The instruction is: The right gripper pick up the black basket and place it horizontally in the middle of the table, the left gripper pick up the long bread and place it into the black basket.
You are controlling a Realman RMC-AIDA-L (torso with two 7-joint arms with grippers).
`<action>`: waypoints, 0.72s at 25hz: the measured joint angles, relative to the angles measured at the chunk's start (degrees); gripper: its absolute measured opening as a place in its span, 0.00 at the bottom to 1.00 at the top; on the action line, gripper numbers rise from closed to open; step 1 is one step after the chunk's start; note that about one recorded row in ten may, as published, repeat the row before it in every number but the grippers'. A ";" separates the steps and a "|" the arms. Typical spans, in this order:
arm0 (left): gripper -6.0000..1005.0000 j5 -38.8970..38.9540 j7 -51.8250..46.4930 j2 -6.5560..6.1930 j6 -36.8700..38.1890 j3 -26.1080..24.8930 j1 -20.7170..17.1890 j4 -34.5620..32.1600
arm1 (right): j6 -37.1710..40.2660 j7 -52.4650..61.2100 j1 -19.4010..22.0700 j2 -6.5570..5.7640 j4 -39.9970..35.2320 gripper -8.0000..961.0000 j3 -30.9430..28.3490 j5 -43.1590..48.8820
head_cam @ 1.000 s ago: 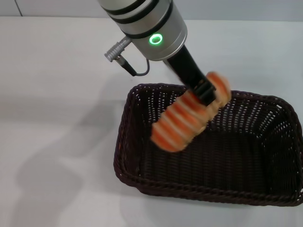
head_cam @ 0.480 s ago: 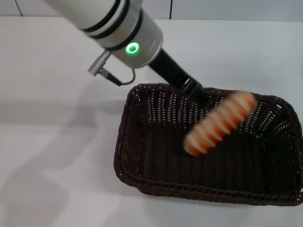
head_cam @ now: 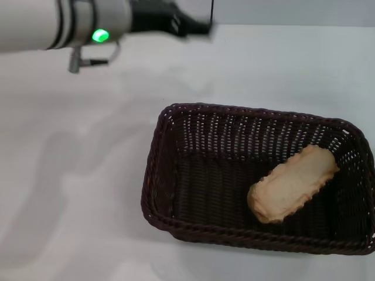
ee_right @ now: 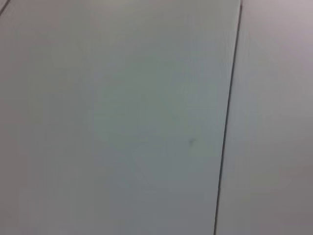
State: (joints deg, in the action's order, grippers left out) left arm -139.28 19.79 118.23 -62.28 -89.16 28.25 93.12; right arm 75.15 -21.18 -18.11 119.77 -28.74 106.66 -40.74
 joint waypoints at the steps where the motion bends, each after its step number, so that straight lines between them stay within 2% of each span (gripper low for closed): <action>1: 0.85 0.66 2.45 0.02 9.52 0.65 -3.45 -0.69 | 0.00 0.59 -0.04 0.01 -0.06 0.36 0.58 -0.64; 2: 0.85 0.66 2.45 0.02 9.52 0.65 -3.45 -0.69 | -0.02 1.41 -0.14 0.01 -0.07 0.36 0.91 -1.14; 3: 0.85 3.22 6.69 0.02 30.29 3.57 -8.75 -4.91 | -0.04 2.31 -0.23 0.01 -0.07 0.36 1.16 -1.49; 4: 0.85 4.59 8.42 -0.02 41.91 5.55 -10.75 -8.68 | -0.06 3.25 -0.33 0.00 -0.08 0.36 1.19 -1.64; 6: 0.85 4.59 8.42 -0.02 41.91 5.55 -10.75 -8.68 | -0.08 5.41 -0.39 -0.03 -0.07 0.36 1.22 -1.67; 7: 0.84 5.48 9.08 -0.05 59.67 8.58 -12.99 -15.24 | -0.08 6.32 -0.40 -0.05 -0.09 0.36 1.22 -1.67; 9: 0.84 5.26 7.95 -0.06 72.90 11.03 -14.28 -20.59 | -0.12 8.11 -0.38 -0.10 -0.11 0.36 1.23 -1.69; 11: 0.84 5.26 7.95 -0.06 72.90 11.03 -14.28 -20.59 | -0.37 9.62 -0.28 -0.11 -0.12 0.36 1.25 -1.70; 12: 0.84 4.75 6.60 -0.11 79.25 12.47 -14.95 -23.15 | -0.68 10.04 -0.26 -0.11 -0.12 0.36 1.25 -1.71; 13: 0.84 2.04 1.57 -0.30 88.89 14.29 -16.18 -27.31 | -1.18 10.28 -0.23 -0.09 -0.12 0.36 1.27 -1.71; 15: 0.84 -1.32 -3.01 -0.35 93.30 14.58 -16.81 -29.60 | -2.32 10.46 -0.17 -0.06 -0.12 0.36 1.28 -1.71; 16: 0.84 -6.17 -10.03 -0.50 97.72 14.38 -17.33 -32.51 | -2.83 10.50 -0.10 -0.06 -0.13 0.36 1.27 -1.72; 18: 0.84 -9.34 -14.88 -0.72 100.55 14.17 -17.59 -34.36 | -3.45 10.54 0.18 -0.06 -0.15 0.36 1.27 -1.77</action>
State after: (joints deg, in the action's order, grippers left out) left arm -148.62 4.91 117.51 38.27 -74.99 10.66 58.76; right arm 71.70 -10.64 -17.93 119.71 -28.88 107.94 -42.51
